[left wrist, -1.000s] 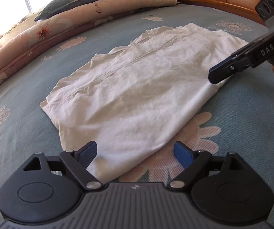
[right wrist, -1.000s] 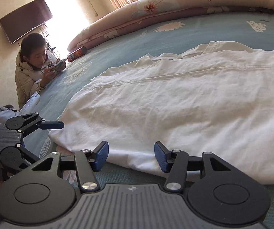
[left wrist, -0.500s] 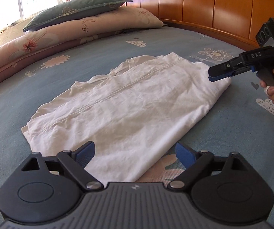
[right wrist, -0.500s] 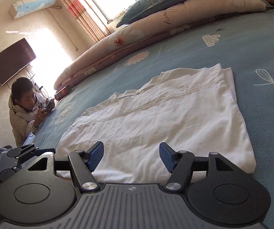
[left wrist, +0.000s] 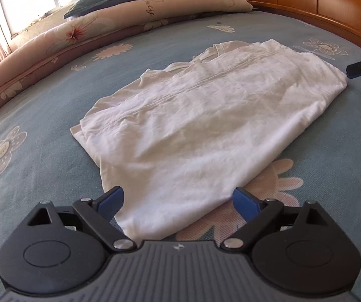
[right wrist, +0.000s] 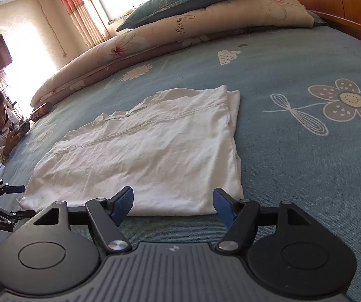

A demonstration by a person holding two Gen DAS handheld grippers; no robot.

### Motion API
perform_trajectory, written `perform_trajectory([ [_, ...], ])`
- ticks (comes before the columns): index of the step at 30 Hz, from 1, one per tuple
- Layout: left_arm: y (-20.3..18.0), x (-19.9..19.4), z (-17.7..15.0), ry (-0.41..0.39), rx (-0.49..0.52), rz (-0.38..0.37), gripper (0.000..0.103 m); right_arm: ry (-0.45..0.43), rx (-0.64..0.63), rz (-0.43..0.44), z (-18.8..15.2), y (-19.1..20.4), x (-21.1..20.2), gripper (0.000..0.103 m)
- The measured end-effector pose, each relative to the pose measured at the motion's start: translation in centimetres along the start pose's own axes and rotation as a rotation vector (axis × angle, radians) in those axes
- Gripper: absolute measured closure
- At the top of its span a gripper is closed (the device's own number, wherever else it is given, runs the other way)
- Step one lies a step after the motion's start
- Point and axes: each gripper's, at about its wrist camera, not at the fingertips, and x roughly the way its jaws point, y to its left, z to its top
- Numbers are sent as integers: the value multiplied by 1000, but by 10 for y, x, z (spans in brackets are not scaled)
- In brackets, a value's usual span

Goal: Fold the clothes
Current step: 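Close both tools on the shirt edge and fold it over lengthwise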

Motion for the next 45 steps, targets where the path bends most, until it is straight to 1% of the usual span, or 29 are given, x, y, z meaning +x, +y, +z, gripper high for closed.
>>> perform_trajectory([
  [2, -22, 1, 7, -37, 165, 80, 9, -11, -78, 21, 3, 25, 3, 27],
  [4, -50, 4, 8, -73, 381, 154, 9, -17, -153, 52, 6, 51, 8, 27],
  [6, -76, 9, 1, -108, 606, 207, 9, -18, -230, 66, 6, 73, 13, 27],
  [8, -97, 16, -8, -134, 801, 258, 9, -17, -305, 69, 5, 93, 19, 26],
  [10, -107, 24, -11, -150, 892, 291, 9, -11, -344, 69, 2, 104, 23, 26],
  [11, -108, 27, -8, -150, 902, 294, 9, -7, -355, 72, 1, 107, 24, 26],
  [15, -102, 40, 5, -126, 890, 294, 6, 3, -385, 76, -2, 116, 28, 26],
  [19, -105, 50, 9, -133, 941, 330, 6, 7, -365, 61, -3, 110, 30, 26],
  [22, -104, 51, 8, -150, 936, 353, 6, 10, -371, 46, -4, 110, 34, 24],
  [24, -102, 52, 7, -156, 927, 365, 6, 13, -425, 23, -8, 116, 38, 24],
  [27, -99, 53, 6, -163, 926, 386, 6, 11, -560, -2, -18, 135, 44, 24],
  [29, -96, 55, 7, -162, 908, 384, 6, 9, -644, 1, -24, 150, 49, 23],
  [32, -89, 55, 7, -152, 875, 397, 6, 14, -738, 4, -31, 170, 59, 23],
  [37, -80, 55, 5, -158, 859, 441, 6, 30, -849, 24, -43, 196, 76, 23],
  [41, -77, 53, 7, -168, 838, 449, 6, 26, -960, 11, -55, 219, 92, 23],
  [45, -73, 50, 10, -189, 799, 444, 6, 0, -1023, -8, -61, 234, 105, 23],
])
